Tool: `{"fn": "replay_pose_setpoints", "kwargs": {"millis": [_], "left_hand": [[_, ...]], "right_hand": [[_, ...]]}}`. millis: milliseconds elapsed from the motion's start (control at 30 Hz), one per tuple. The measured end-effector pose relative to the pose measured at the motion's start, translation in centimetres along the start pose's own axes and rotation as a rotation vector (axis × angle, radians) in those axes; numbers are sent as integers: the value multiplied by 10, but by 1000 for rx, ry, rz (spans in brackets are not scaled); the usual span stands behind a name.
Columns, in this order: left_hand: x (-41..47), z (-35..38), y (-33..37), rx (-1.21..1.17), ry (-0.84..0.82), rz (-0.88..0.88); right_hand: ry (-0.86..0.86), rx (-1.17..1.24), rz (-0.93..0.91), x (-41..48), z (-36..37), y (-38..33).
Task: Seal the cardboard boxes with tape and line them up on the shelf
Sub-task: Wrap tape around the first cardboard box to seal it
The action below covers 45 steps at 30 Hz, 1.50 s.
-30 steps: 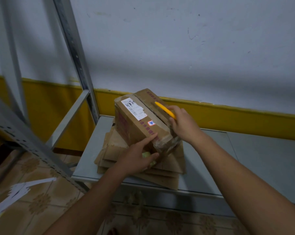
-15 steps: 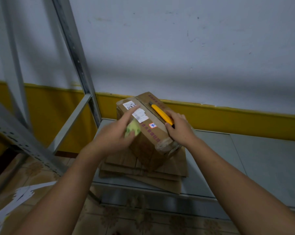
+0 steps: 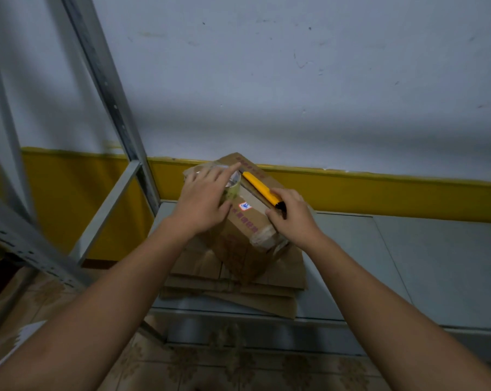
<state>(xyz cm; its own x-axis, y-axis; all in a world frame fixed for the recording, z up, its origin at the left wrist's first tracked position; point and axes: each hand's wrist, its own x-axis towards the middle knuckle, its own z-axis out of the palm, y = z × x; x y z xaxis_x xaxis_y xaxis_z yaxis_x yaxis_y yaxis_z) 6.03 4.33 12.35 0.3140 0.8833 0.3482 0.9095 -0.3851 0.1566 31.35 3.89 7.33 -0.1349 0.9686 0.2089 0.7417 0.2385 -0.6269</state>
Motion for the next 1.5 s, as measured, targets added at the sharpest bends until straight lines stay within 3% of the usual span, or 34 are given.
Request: {"fn": "replay_pose_setpoints", "kwargs": {"millis": [67, 167, 267, 367, 533, 800, 1000, 1167, 1333, 1500], "left_hand": [[-14, -4, 14, -161, 59, 63], [-36, -11, 39, -423, -141, 366], [-44, -2, 43, -389, -255, 527], [-47, 9, 34, -313, -234, 508], [-63, 21, 24, -341, -35, 518], [-91, 46, 20, -371, 150, 478], [-101, 49, 15, -323, 112, 418], [-102, 51, 14, -352, 51, 311], [-98, 38, 25, -572, 140, 155], [-75, 36, 39, -615, 52, 285]], "right_hand": [[1, 16, -20, -5, 2, 0], [2, 30, -38, -8, 4, -1], [8, 28, -13, -7, 3, -3], [-5, 23, 13, -6, 1, -3], [-31, 8, 26, -4, -2, -2], [-52, 8, 28, -6, -5, 0], [-53, 7, 31, -8, -7, 1], [-162, -11, 40, -17, -14, -11], [-222, -16, 41, -23, -14, -16], [-234, -68, -11, -26, -12, -18]]}}
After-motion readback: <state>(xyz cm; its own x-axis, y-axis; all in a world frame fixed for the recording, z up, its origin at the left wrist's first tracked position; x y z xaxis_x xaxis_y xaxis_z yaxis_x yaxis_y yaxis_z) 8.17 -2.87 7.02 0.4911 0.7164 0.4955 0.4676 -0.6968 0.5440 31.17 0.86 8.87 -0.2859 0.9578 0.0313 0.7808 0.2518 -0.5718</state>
